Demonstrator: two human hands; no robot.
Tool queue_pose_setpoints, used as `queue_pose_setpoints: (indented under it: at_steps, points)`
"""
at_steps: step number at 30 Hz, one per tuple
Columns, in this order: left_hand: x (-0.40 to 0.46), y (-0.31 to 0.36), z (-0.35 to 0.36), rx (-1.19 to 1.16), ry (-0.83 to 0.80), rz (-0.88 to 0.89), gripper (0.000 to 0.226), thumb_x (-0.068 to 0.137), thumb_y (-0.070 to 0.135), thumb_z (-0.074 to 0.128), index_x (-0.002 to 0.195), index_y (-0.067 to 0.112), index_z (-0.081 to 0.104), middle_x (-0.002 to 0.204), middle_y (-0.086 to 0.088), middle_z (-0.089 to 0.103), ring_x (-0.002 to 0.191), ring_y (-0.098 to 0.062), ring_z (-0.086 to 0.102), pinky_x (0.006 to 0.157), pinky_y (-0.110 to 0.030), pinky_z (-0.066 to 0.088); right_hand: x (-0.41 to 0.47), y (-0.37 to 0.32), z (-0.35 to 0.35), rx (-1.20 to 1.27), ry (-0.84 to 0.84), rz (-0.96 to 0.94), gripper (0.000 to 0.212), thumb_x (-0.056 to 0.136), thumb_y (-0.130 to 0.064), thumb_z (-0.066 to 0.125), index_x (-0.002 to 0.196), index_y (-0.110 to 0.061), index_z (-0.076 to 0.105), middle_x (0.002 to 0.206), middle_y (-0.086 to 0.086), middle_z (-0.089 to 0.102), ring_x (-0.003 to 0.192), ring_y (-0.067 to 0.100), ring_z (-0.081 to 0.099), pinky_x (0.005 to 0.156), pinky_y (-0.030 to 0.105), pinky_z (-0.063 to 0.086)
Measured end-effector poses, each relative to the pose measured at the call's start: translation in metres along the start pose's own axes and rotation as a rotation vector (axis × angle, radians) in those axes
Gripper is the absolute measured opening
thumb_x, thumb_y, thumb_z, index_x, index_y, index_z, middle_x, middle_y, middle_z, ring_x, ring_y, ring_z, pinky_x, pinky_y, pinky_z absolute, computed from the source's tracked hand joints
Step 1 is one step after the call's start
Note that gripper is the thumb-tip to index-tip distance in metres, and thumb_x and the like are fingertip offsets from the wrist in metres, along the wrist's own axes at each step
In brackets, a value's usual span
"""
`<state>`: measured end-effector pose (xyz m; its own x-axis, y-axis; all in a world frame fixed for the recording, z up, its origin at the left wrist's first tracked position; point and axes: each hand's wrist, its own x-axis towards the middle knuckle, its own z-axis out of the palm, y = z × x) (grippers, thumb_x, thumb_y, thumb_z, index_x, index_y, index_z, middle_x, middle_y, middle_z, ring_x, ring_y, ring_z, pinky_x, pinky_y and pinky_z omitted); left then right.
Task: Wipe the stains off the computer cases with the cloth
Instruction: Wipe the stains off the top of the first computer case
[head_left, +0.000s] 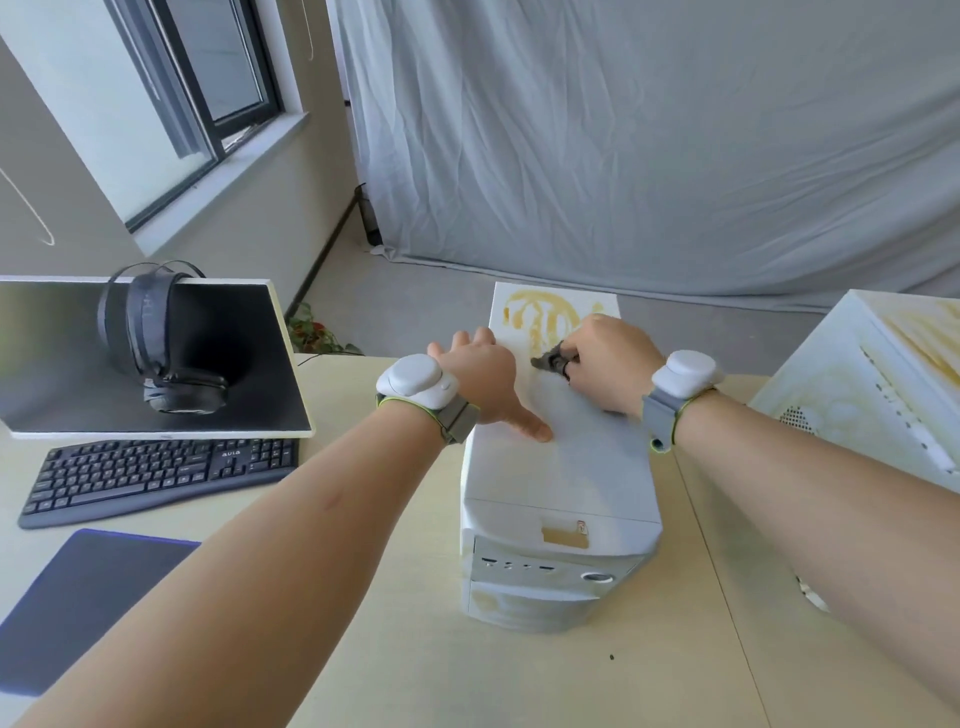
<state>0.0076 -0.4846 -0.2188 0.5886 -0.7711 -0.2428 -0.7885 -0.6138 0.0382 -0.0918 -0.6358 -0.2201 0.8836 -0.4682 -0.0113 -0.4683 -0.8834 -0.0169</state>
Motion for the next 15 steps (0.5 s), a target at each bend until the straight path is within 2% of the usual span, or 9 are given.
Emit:
queue_pose_setpoints:
  at_steps: [2, 4, 5, 7, 10, 13, 15]
  points:
    - [0.0, -0.003, 0.002, -0.011, 0.006, 0.009, 0.088, 0.048, 0.095, 0.067, 0.085, 0.017, 0.05, 0.117, 0.0, 0.044, 0.107, -0.025, 0.04, 0.099, -0.047, 0.038, -0.032, -0.006, -0.002, 0.061, -0.018, -0.082, 0.016, 0.085, -0.015, 0.056, 0.069, -0.018, 0.059, 0.082, -0.001, 0.044, 0.079, 0.032, 0.053, 0.053, 0.032, 0.029]
    - [-0.001, -0.007, 0.007, -0.03, 0.014, 0.023, 0.087, 0.049, 0.096, 0.065, 0.085, 0.018, 0.052, 0.12, 0.001, 0.044, 0.108, -0.025, 0.039, 0.1, -0.047, 0.036, -0.062, -0.002, -0.004, 0.068, -0.064, -0.146, 0.011, 0.085, -0.015, 0.058, 0.083, -0.017, 0.069, 0.084, -0.002, 0.046, 0.082, 0.03, 0.055, 0.06, 0.037, 0.042]
    - [-0.001, -0.005, 0.006, -0.025, 0.024, 0.031, 0.087, 0.049, 0.097, 0.063, 0.086, 0.018, 0.053, 0.122, 0.002, 0.045, 0.108, -0.025, 0.039, 0.099, -0.048, 0.036, -0.072, 0.005, -0.006, 0.06, -0.085, -0.152, 0.016, 0.085, -0.015, 0.058, 0.091, -0.018, 0.072, 0.086, -0.003, 0.047, 0.084, 0.03, 0.056, 0.065, 0.039, 0.046]
    - [-0.003, -0.009, 0.008, -0.029, 0.031, 0.034, 0.091, 0.05, 0.098, 0.061, 0.092, 0.017, 0.056, 0.123, 0.002, 0.046, 0.11, -0.025, 0.04, 0.099, -0.049, 0.035, -0.072, 0.012, -0.007, 0.027, -0.068, -0.101, 0.018, 0.085, -0.014, 0.058, 0.092, -0.021, 0.073, 0.087, -0.004, 0.047, 0.088, 0.034, 0.058, 0.066, 0.036, 0.044]
    - [-0.002, -0.007, 0.007, -0.03, 0.021, 0.024, 0.094, 0.049, 0.099, 0.06, 0.094, 0.016, 0.058, 0.124, 0.002, 0.048, 0.111, -0.025, 0.041, 0.098, -0.05, 0.034, -0.037, 0.019, -0.006, -0.068, 0.014, 0.046, 0.013, 0.085, -0.014, 0.057, 0.072, -0.015, 0.061, 0.088, 0.004, 0.052, 0.079, 0.036, 0.054, 0.063, 0.033, 0.039]
    - [-0.003, -0.008, 0.002, -0.013, 0.006, 0.009, 0.091, 0.046, 0.1, 0.06, 0.088, 0.019, 0.055, 0.122, 0.003, 0.048, 0.11, -0.024, 0.041, 0.098, -0.051, 0.033, 0.013, 0.018, -0.003, 0.001, 0.047, 0.149, 0.016, 0.081, -0.014, 0.055, 0.082, -0.011, 0.071, 0.095, 0.014, 0.066, 0.08, 0.037, 0.06, 0.065, 0.029, 0.041]
    - [-0.002, -0.008, 0.001, -0.034, 0.002, 0.002, 0.091, 0.046, 0.099, 0.061, 0.09, 0.019, 0.055, 0.122, 0.003, 0.05, 0.11, -0.024, 0.042, 0.097, -0.049, 0.033, 0.029, 0.006, 0.001, 0.007, 0.092, 0.148, 0.02, 0.083, -0.015, 0.053, 0.09, -0.008, 0.071, 0.101, 0.013, 0.063, 0.089, 0.037, 0.063, 0.067, 0.03, 0.039]
